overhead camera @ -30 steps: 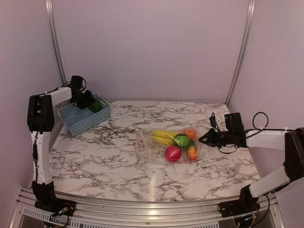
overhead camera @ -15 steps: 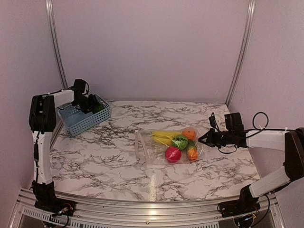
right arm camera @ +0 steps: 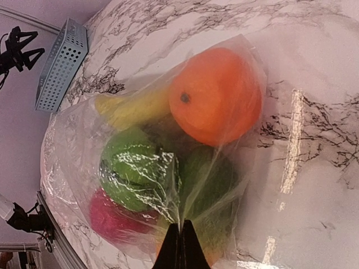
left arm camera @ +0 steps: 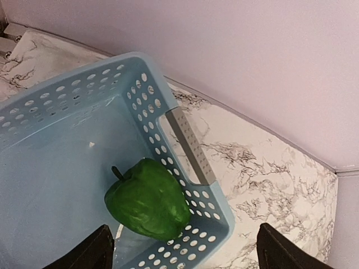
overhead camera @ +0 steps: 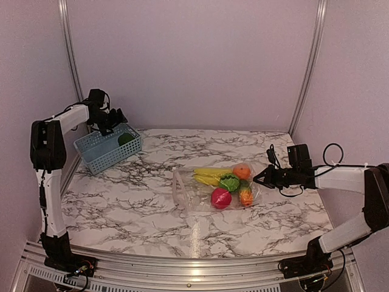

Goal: Open the zip-top bag and remove the fake food

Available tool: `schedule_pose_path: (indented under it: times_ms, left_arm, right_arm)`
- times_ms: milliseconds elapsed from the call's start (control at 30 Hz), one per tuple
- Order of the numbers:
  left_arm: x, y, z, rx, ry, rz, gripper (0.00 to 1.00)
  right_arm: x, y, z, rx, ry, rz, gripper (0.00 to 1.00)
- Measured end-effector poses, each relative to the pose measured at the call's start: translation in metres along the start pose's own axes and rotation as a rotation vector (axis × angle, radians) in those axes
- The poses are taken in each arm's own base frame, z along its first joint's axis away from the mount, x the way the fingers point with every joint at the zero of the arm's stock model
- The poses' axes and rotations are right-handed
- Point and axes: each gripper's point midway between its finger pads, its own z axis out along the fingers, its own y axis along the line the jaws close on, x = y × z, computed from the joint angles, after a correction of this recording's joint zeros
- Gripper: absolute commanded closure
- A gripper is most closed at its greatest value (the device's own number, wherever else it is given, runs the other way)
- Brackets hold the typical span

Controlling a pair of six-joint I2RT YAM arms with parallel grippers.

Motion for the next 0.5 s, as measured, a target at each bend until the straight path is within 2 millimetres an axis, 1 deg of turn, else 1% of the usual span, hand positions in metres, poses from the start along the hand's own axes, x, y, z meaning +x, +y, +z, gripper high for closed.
schedule_pose_path:
  times_ms: [67,133,200,233,267,333,367,433,500]
  left_arm:
    - [-0.007,-0.017,-0.024,0.036,-0.022,0.031,0.12]
    - [-0.009,-0.035,-0.054,0.08,-0.045,0.067,0.14]
    - [-0.005,-0.052,-0.082,0.121,-0.06,0.1,0.16]
    - [0.0,-0.061,-0.096,0.144,-0.067,0.118,0.17]
    - [0.01,-0.071,-0.109,0.169,-0.063,0.136,0.19]
    - [0.033,-0.088,-0.128,0.217,-0.045,0.169,0.22]
    - [0.044,-0.094,-0.133,0.236,-0.031,0.181,0.24]
    - [0.073,-0.107,-0.139,0.275,0.006,0.208,0.29]
    - [0.108,-0.114,-0.139,0.306,0.06,0.23,0.34]
  right_arm:
    - [0.0,0.0,0.0,-0.001,0.002,-0.005,1.0]
    - [0.0,0.0,0.0,-0.004,0.004,-0.01,1.0]
    - [0.001,0.001,0.0,-0.006,0.005,-0.012,1.0]
    - [0.001,0.001,0.0,-0.008,0.006,-0.012,1.0]
    - [0.001,0.001,0.0,-0.009,0.006,-0.012,1.0]
    - [0.001,0.002,0.0,-0.01,0.007,-0.011,1.0]
    - [0.001,0.002,0.0,-0.012,0.007,-0.011,1.0]
    - [0.001,0.002,0.0,-0.014,0.009,-0.011,1.0]
    - [0.002,0.002,0.001,-0.015,0.012,-0.01,1.0]
